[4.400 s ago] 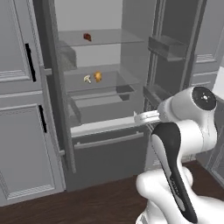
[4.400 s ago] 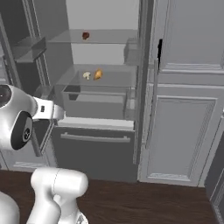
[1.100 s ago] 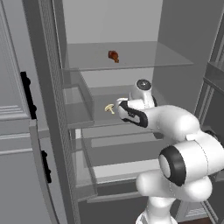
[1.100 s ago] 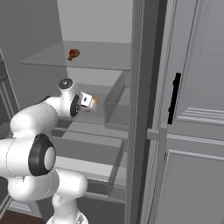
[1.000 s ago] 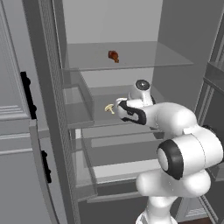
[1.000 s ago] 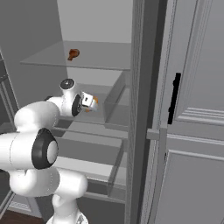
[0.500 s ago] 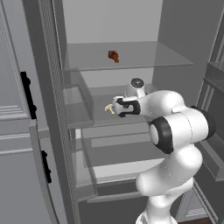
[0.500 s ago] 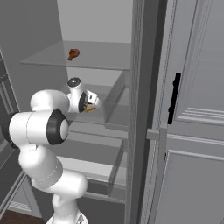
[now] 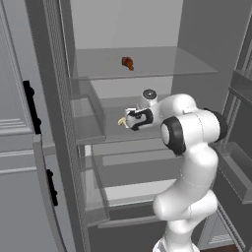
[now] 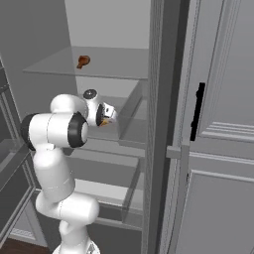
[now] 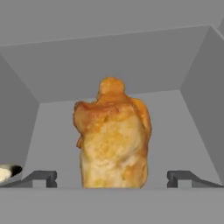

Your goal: Place one mushroom and one chicken drumstick in each tupperware on the nearby counter, to pack two identical lunches.

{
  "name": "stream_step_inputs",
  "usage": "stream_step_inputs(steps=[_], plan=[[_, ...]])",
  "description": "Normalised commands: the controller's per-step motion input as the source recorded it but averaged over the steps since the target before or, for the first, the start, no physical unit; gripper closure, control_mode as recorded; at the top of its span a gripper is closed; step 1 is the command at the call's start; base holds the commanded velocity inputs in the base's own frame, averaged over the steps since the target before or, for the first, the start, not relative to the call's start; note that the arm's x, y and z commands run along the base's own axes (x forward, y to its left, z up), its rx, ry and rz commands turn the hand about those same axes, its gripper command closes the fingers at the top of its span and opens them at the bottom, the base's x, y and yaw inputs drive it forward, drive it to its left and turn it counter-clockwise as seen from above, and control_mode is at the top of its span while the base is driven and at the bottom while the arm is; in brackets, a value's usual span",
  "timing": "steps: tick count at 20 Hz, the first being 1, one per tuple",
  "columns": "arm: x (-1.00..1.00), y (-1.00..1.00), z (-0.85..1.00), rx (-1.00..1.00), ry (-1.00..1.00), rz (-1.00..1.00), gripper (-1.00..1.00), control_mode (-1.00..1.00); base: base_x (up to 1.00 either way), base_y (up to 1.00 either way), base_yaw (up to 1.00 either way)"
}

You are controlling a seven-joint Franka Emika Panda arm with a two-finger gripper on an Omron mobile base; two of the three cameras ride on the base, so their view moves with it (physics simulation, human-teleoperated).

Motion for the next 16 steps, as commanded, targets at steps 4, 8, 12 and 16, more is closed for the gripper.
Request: stream_step_inputs(steps=[4,8,12,16], plan=[[0.40,0.00,-0.35,0.00,0.02,-0.03,-1.00,-1.00,0.00,0.00,0.00],[0.22,0.00,-0.46,0.00,0.04,-0.06,1.00,-1.00,0.00,0.00,0.00],[0.06,0.02,-0.53,0.00,0.06,-0.07,1.00,-1.00,0.00,0.00,0.00],[-0.21,0.01,-0.52,0.00,0.02,-0.13,1.00,-1.00,0.00,0.00,0.00]])
